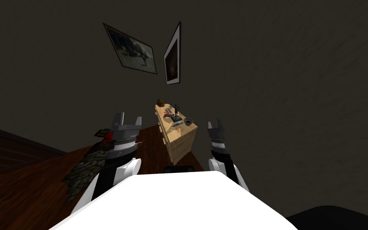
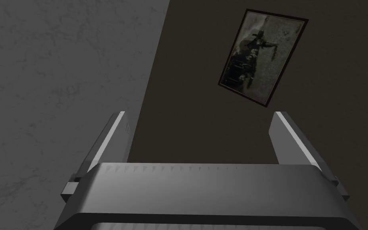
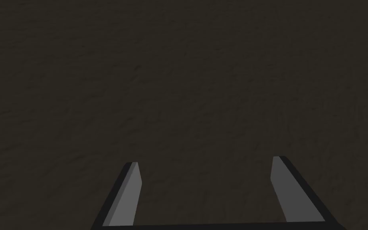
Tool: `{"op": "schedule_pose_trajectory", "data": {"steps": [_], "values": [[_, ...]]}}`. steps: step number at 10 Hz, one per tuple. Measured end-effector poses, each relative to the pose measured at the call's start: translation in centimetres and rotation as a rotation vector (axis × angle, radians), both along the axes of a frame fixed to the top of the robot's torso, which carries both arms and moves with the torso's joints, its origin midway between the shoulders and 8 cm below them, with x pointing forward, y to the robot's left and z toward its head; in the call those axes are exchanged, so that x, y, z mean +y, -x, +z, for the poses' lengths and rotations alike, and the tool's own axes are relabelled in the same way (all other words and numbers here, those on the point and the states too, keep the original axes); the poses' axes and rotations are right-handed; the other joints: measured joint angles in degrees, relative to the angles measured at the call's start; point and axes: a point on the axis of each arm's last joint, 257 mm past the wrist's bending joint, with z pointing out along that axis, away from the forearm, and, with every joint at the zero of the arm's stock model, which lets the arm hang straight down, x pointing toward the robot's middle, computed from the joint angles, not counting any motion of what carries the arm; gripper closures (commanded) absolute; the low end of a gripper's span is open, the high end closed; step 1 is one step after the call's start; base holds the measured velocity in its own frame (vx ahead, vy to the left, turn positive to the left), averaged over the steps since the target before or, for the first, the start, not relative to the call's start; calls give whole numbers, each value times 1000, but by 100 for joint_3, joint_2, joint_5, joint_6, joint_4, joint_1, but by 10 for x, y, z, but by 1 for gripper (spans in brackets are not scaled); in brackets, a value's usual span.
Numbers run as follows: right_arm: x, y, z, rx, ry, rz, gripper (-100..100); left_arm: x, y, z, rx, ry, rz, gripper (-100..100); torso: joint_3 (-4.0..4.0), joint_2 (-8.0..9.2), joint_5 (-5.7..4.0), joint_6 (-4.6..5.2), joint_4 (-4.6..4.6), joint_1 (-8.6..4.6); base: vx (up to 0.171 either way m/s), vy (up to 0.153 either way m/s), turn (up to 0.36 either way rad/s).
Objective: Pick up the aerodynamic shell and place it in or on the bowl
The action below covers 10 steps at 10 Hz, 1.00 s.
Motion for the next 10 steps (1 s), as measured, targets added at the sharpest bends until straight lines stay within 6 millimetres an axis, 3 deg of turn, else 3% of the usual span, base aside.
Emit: {"op": "schedule_pose_trajectory", "data": {"steps": [5, 10], "values": [[-9, -33, -42, 139, -115, 134, -100, 0, 0, 0, 0, 1, 0, 0, 13, 24, 23, -1, 5, 106, -41, 217, 5], [-26, -68, -86, 281, -253, 223, -100, 0, 0, 0, 0, 0, 0, 0, 3, 4, 15, -1, 1, 63, -19, 170, 10]]}}
